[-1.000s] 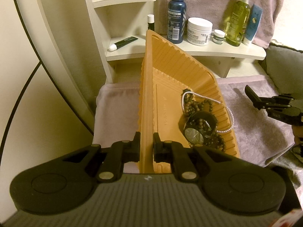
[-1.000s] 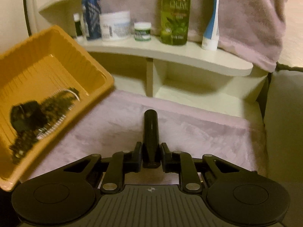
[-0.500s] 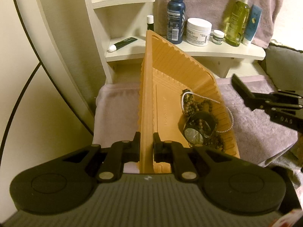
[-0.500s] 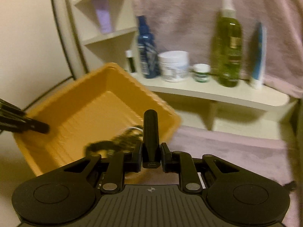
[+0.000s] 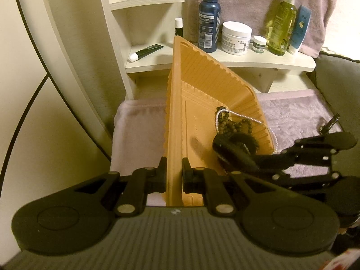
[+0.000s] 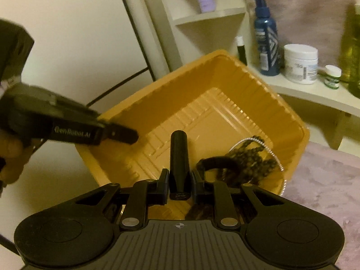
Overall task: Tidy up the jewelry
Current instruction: 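Carry the power bank into the orange tray and open the right tool, then close the right tool on the black strap of the second watch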
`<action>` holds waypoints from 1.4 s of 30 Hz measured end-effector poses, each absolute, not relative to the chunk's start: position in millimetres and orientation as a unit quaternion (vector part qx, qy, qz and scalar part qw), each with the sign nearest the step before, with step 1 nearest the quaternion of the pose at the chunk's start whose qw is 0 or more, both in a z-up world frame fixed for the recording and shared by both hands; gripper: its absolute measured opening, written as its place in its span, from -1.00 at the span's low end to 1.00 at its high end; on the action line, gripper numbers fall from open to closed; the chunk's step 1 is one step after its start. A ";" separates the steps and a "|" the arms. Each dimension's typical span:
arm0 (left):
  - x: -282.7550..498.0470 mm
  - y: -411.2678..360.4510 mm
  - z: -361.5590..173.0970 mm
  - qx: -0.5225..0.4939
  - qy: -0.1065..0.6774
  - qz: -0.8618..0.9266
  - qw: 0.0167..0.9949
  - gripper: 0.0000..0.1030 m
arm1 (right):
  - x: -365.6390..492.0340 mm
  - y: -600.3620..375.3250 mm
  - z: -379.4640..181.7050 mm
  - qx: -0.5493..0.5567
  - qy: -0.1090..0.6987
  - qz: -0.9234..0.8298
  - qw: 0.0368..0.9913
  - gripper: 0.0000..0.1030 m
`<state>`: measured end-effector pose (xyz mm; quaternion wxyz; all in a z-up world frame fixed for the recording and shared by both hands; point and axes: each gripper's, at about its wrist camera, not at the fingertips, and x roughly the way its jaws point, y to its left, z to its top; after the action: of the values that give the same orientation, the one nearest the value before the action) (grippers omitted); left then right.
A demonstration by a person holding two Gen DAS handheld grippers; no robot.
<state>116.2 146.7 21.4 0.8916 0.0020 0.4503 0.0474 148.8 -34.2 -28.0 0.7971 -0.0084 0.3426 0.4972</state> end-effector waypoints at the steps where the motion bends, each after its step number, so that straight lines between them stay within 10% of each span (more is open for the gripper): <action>1: 116.3 146.7 21.5 0.002 0.450 0.048 0.892 -0.80 | 148.7 -34.1 -29.7 -0.008 0.344 0.499 0.796 -0.62; 42: 116.0 149.8 20.7 -0.003 0.447 0.047 0.893 -0.80 | 162.1 -244.4 -66.4 0.044 0.327 0.174 0.928 -0.30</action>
<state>116.0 149.8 20.7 0.8930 -0.0029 0.4475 0.0475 162.1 -244.4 -66.4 0.9277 0.0443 0.3270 0.1744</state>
